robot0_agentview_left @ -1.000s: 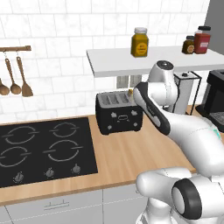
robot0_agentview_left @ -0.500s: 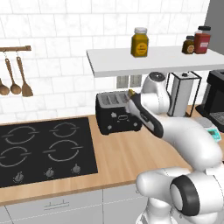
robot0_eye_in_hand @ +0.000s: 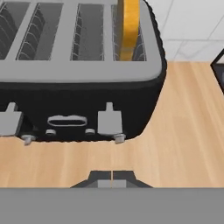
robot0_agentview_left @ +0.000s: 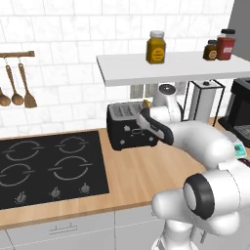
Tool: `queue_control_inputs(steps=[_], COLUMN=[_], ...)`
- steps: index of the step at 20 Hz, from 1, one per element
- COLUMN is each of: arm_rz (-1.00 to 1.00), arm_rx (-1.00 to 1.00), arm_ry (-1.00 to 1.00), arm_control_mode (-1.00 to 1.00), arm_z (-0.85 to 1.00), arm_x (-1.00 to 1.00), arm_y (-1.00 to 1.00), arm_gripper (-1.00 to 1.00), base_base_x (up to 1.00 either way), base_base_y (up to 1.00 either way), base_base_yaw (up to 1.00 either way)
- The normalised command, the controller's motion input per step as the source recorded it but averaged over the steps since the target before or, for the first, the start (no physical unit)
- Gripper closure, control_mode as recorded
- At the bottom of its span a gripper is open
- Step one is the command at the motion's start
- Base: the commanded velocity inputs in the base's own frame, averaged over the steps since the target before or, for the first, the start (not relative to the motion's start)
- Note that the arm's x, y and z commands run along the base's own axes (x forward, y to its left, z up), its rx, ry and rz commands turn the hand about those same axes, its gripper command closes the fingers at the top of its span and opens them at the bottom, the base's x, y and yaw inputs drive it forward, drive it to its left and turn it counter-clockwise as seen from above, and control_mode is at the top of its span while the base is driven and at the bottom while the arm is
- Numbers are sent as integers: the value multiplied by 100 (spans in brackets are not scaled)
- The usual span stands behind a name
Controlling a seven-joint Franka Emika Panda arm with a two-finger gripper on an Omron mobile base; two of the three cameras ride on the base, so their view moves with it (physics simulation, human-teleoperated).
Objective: Start the toaster. Once the lever pops up, take the bread to the plate on the dining counter.
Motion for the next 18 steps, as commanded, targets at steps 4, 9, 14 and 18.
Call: queue_control_inputs(steps=[4, 9, 14, 18], arm_rz=[-3, -1, 0, 0], arm_rx=[0, 0, 0, 0], arm_ry=[0, 0, 0, -1], arm_control_mode=[-100, -100, -100, -100], arm_z=[-23, -29, -19, -19], arm_x=[44, 31, 32, 20], arm_y=[0, 0, 0, 0], arm_gripper=[100, 100, 100, 100], base_base_x=[0, 0, 0, 0], base_base_y=[0, 0, 0, 0], base_base_yaw=[0, 0, 0, 0])
